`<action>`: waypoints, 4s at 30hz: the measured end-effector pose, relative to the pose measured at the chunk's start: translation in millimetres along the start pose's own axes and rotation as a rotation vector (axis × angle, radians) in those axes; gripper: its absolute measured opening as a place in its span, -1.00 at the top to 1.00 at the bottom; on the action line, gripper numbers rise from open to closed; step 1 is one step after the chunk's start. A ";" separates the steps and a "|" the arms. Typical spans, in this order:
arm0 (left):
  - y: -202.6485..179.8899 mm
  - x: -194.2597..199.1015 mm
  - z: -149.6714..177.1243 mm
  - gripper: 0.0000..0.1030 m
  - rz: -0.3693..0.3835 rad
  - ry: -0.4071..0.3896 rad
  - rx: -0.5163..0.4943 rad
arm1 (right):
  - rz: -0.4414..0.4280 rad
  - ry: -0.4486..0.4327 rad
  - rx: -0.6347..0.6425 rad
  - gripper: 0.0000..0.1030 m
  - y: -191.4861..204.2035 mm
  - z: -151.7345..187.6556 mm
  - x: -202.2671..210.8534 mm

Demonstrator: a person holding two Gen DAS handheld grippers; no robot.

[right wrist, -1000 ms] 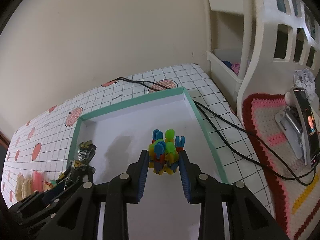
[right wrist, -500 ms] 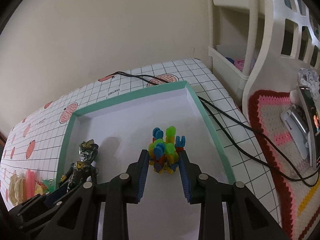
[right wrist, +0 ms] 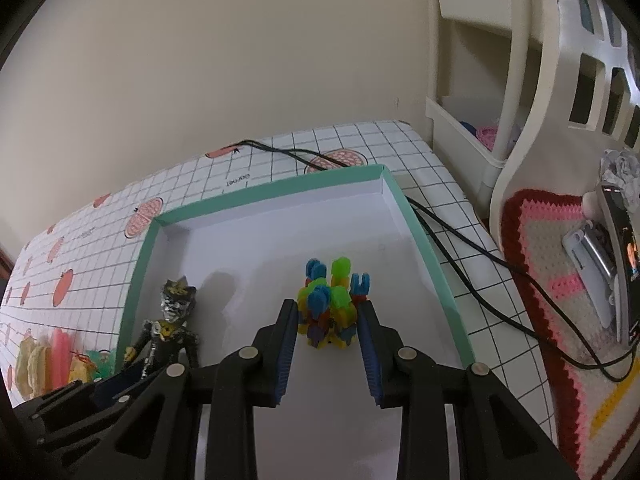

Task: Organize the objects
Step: 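Carry the block toy with the right tool while the left carries the figure into the tray, then open the right gripper to drop the block toy while the left releases the figure in the tray, then withdraw both tools from the tray back toward the remaining toys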

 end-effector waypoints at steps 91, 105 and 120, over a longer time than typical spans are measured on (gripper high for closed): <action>129.5 149.0 -19.6 -1.00 -0.179 -0.177 0.097 | -0.059 0.035 0.151 -1.00 79.2 10.7 106.4; 203.5 153.1 46.4 -1.00 -0.255 -0.004 0.261 | -0.142 0.046 0.261 -0.99 139.5 31.2 116.3; 196.7 104.5 69.3 -0.98 -0.227 0.146 0.297 | -0.210 0.197 0.287 -0.49 164.9 67.3 79.3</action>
Point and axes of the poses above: each gripper's, at about its wrist camera, not at the fingertips, and x roughly against the way its jaws point, y to its left, z to its underside, the point moved 9 cm from there along -x, roughly the way its jaws point, and after that the axes turned 2 degrees about -z, right-handed, at the moved point
